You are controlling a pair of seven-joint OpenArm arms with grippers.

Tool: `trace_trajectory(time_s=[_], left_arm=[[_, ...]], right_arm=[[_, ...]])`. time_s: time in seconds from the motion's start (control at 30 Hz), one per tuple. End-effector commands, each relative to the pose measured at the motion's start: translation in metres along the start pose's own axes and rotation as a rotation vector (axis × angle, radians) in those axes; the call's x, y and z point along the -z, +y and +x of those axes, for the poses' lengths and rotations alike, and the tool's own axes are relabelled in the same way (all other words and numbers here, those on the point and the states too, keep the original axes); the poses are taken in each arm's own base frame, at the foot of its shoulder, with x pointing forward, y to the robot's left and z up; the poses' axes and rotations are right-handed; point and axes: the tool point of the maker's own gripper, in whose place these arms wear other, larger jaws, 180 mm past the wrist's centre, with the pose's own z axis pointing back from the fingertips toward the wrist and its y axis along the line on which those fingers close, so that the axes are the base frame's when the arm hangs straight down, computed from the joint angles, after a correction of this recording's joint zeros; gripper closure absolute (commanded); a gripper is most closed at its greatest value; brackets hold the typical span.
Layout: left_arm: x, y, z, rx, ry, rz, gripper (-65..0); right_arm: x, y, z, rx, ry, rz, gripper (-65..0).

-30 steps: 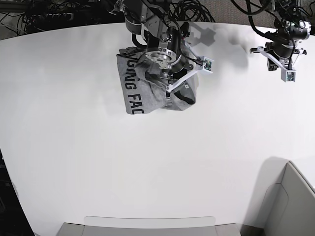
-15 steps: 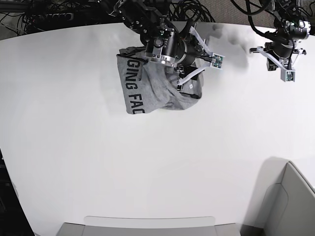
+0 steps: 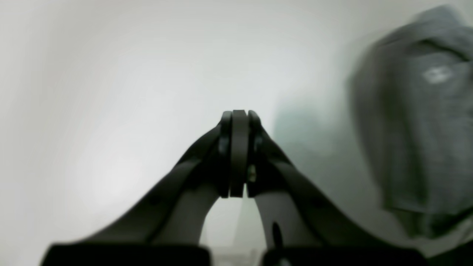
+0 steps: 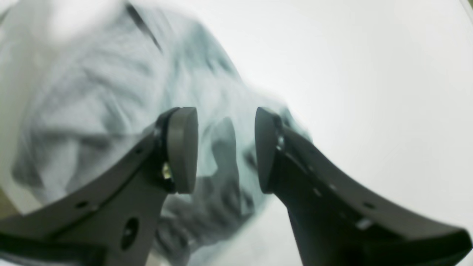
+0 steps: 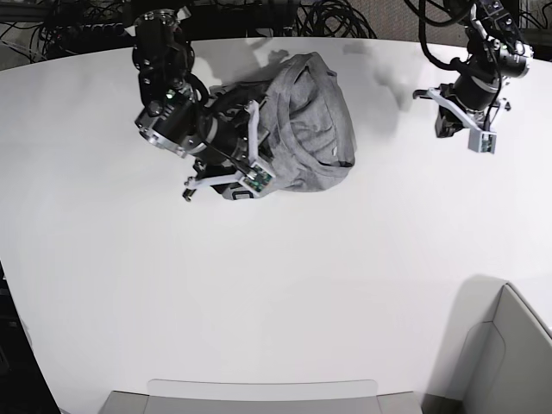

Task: Fold the T-shirt properly
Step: 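Press and tuck the bundle's edges with both grippers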

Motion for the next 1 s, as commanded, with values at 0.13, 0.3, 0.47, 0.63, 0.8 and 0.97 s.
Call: trace_trajectory(time_s=[0.13, 0.3, 0.47, 0.63, 0.8, 0.97], left_arm=[[-0.002, -0.049, 0.022, -0.010, -0.096, -0.203, 0.0], [-0.007, -0.098, 0.029, 0.003, -0.146, -0.413, 0.0], [-0.004, -0.145, 0.014, 0.091, -0.080, -0.564, 0.0], [-0.011, -0.178, -0.016, 0.240, 0.038, -0.702, 0.0], [-0.002, -0.198, -0.067, 0.509, 0.202, -0.712, 0.0], [0.019, -0.200, -0.090, 0.643, 0.260, -0.637, 0.0]], right_arm=[[-0.020, -0.020, -0.030, 0.113, -0.016, -0.010, -25.6], [-0.022, -0.054, -0.061, 0.235, 0.026, -0.071, -25.6], [-0.012, -0.063, -0.088, 0.269, 0.099, -0.056, -25.6], [-0.006, -0.065, -0.093, 0.287, 0.114, -0.046, -25.6], [-0.006, -0.069, -0.091, 0.284, 0.108, -0.053, -25.6], [-0.006, -0.071, -0.087, 0.281, 0.098, -0.056, -25.6]])
